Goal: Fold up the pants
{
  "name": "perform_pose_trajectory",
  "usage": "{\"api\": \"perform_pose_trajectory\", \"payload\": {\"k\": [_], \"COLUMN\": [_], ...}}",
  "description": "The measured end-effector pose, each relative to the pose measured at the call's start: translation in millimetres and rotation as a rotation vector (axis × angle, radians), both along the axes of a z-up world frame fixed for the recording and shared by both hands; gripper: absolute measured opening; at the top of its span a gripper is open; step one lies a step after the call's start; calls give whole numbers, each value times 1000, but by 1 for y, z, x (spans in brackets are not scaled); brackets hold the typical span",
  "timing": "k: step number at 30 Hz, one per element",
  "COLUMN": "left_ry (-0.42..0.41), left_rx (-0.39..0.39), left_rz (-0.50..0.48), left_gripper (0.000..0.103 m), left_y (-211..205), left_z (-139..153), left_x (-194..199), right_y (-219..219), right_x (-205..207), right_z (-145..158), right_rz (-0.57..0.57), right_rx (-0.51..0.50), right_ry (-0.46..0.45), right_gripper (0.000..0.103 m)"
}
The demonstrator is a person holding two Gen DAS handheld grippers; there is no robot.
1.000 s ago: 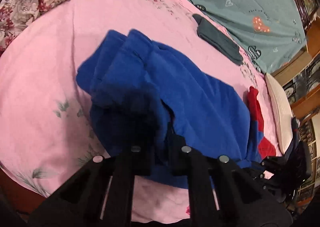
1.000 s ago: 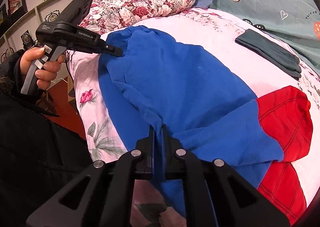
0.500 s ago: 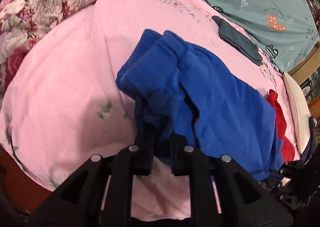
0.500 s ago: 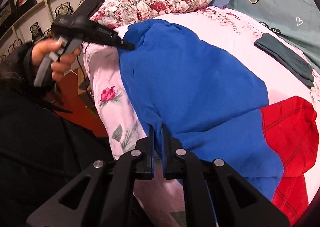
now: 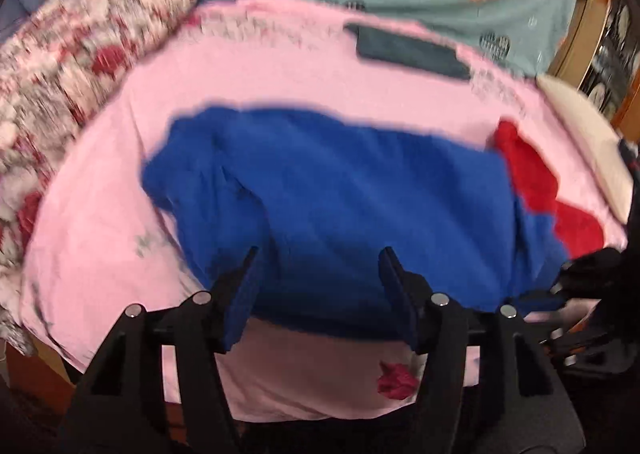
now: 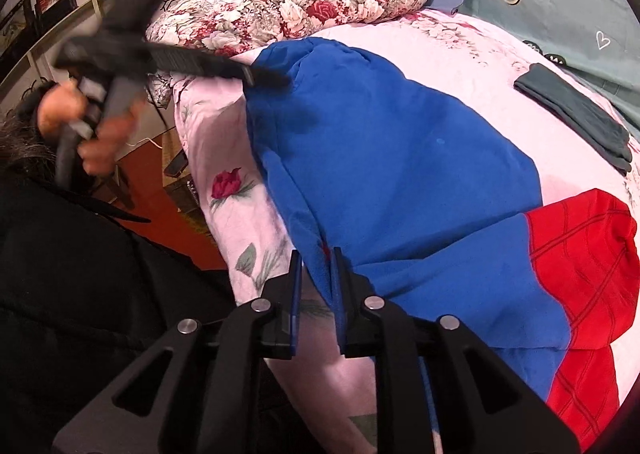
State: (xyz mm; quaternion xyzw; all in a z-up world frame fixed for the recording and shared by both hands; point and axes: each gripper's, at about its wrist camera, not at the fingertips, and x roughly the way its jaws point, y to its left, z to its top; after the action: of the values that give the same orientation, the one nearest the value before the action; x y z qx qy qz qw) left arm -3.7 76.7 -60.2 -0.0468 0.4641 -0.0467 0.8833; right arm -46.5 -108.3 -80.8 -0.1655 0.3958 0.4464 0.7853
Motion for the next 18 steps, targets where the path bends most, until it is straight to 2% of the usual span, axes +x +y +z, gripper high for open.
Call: {"api": "perform_pose_trajectory", "payload": {"k": [1,4,6,8,10,11,13,14,16,18], "left_ry": [38,14,19,-16,-81,-104,-129,-128,-99,-75], "left_rx": [9,72,56,41,37,31,16,16,2,-5], "left_rz": [3,-15,-10,-15,-69,-106,-214,-254,-335,-400], "left_gripper": [59,61,61,58,60,61,69,69,69,69], "left_y": [0,-4,0,-1,-14,-22,-46,-55,-76,-96], "left_z": [-12,-14,-11,1,19,26,34,33,26,17], "left_x": [2,-9,-10,-15,-21,-24,-26,-26,-21,-18], "right_y": [-1,-3,-6,-18,-39,-53,-86,-99,-122,-130], "right_x": [0,-1,-2,2,15,26,57,73,114,147], "right_z": [0,1,6,22,41,52,72,78,83,78], "right_rz": [3,12,15,-27,-121,-193,-379,-454,-612,-702], "right_rx": [-1,0,-2,28,58,69,72,67,41,54], "right_ry": [5,26,12,-31,-76,-92,-101,-88,2,105], "right_gripper": [13,13,13,20,36,41,45,45,48,48]}}
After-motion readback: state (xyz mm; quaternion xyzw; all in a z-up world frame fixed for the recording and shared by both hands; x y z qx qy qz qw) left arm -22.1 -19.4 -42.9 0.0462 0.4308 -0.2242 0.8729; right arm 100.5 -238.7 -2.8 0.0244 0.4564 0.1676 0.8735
